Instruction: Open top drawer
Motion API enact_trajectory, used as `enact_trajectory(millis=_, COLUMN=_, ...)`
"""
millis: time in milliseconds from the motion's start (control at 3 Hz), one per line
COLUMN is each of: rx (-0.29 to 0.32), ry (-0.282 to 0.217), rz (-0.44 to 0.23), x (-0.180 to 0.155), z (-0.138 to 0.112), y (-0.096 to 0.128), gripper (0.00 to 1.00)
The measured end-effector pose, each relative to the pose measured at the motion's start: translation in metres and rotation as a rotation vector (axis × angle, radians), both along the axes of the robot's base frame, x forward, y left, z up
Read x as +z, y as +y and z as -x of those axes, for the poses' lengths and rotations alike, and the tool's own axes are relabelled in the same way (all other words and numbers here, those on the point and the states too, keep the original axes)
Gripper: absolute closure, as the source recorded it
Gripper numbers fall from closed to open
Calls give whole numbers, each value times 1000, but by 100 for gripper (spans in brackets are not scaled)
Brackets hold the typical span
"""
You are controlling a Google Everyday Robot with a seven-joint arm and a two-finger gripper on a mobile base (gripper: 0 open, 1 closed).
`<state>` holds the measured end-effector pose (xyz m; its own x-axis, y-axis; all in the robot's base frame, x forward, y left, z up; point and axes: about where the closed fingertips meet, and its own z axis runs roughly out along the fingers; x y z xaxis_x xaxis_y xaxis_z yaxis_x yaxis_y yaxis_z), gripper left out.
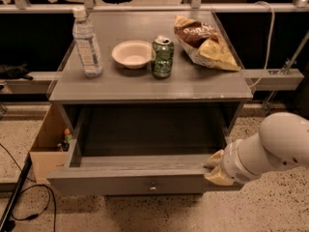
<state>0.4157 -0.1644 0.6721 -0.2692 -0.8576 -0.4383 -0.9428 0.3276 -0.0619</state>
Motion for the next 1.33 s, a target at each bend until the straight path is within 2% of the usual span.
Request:
enact_trajectory(millis=333, rx=0, ry=0, rz=0, x=0, z=0, y=0, gripper=81)
enact_trajectory(millis=667, rx=0, ry=0, rz=0, x=0, z=0, y=0, gripper=50)
enact_trajectory(millis=1333, rx=0, ry=0, rz=0, x=0, z=0, y=0, gripper=4)
